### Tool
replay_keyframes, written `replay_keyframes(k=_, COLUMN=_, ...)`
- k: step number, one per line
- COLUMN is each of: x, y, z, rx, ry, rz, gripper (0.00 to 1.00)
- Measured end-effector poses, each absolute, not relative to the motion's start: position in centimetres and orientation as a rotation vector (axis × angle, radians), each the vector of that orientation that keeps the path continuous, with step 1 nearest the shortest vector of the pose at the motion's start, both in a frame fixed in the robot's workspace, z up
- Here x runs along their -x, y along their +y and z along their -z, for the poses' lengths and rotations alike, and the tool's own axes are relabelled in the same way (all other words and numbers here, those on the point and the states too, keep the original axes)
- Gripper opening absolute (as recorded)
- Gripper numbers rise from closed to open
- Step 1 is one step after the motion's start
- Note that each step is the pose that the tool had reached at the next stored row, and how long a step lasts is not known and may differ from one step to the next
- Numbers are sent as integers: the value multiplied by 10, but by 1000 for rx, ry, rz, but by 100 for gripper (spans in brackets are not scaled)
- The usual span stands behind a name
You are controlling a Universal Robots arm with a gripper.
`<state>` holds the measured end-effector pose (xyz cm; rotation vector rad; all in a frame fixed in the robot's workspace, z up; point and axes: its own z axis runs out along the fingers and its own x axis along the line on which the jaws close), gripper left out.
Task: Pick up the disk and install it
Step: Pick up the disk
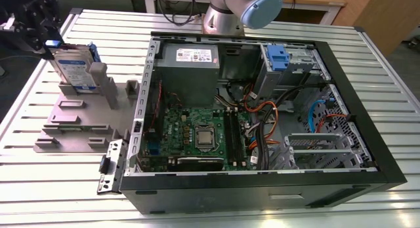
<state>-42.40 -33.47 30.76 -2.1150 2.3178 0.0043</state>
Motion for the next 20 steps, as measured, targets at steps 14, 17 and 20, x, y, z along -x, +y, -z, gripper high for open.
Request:
replay_keyframes(k=14, x=424, y=-333, z=-299, rx=2114, ry=2316, rz=-7, gripper=48)
replay_keyframes(k=17, x=424, y=-333, z=-298, rx=2113, ry=2316, rz=-8, gripper=48)
replay_keyframes(k=20, x=424, y=-332, z=-297, rx=2114, ry=2316, rz=-8, gripper=48)
